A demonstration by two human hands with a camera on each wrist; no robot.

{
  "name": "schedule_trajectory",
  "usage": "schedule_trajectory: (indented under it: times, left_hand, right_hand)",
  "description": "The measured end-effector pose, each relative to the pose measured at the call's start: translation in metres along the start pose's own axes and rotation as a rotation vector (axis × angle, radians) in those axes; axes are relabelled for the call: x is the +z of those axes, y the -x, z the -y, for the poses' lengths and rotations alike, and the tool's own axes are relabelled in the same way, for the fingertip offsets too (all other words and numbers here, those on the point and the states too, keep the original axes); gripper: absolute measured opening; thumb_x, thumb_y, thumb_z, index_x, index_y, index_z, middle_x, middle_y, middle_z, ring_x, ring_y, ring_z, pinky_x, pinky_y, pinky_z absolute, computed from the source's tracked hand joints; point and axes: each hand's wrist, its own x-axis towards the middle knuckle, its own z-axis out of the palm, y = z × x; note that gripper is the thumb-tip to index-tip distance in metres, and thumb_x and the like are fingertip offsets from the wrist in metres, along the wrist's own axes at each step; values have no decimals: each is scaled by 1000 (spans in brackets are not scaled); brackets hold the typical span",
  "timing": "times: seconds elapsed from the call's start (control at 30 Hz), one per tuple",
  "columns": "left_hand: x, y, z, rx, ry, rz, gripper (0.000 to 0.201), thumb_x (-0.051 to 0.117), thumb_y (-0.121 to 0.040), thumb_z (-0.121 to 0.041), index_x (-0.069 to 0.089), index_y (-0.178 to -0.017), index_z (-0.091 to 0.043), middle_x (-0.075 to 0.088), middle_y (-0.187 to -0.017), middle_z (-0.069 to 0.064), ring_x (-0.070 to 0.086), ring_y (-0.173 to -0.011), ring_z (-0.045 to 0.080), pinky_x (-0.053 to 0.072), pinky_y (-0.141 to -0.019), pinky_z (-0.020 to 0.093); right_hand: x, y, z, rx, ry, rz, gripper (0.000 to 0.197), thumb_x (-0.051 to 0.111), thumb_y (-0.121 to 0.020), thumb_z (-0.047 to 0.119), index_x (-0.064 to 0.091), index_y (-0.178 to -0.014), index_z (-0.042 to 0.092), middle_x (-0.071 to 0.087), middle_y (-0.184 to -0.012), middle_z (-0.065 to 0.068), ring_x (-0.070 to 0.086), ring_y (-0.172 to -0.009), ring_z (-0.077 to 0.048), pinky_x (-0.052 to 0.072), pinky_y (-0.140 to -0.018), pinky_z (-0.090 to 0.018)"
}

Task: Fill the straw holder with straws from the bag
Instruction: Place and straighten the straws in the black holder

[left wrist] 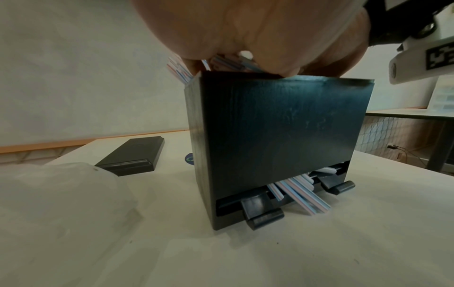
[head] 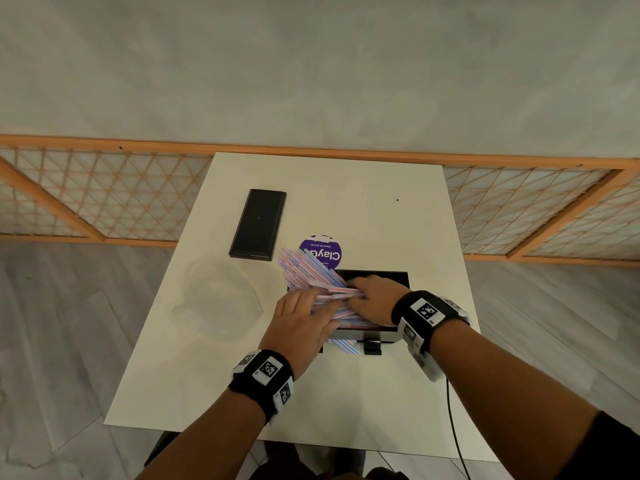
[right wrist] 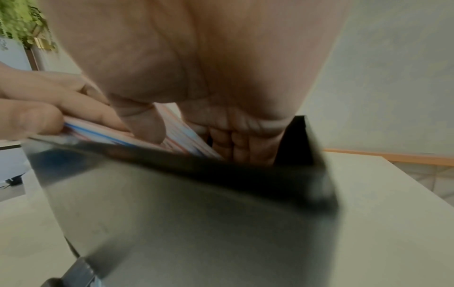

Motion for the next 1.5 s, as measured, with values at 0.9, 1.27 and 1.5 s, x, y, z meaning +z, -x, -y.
schedule_trajectory:
  times: [0.9, 1.27, 1.5]
  left_hand:
    - [-5, -2, -2, 9, 94, -69, 41, 40, -98, -52, 64, -123, -31, 59, -132, 5, 51, -115, 26, 52, -96, 44]
    - [-4, -2, 0, -42, 199, -11, 50, 44, -99, -54, 61, -133, -22, 59, -126, 3, 54, -119, 28, 47, -104, 42]
    - [-15, -3, -2, -216, 302, -101, 66, 62, -82, -63, 58, -121, -11, 59, -113, 7, 52, -105, 28, 48, -94, 42]
  right_hand:
    - [-15, 23, 9, -213, 58, -133, 15, 53, -98, 22, 60, -109, 16, 62, -109, -8, 62, -94, -27, 40, -77, -28]
    - [-28, 40, 43, -240, 151, -187, 25, 45, -99, 30, 52, -119, 15, 64, -109, -7, 62, -97, -29, 48, -81, -36]
    - [-4, 19, 35, -97, 254, -90, 29, 51, -97, 26, 53, -124, 14, 68, -110, -9, 67, -98, -30, 55, -81, -38]
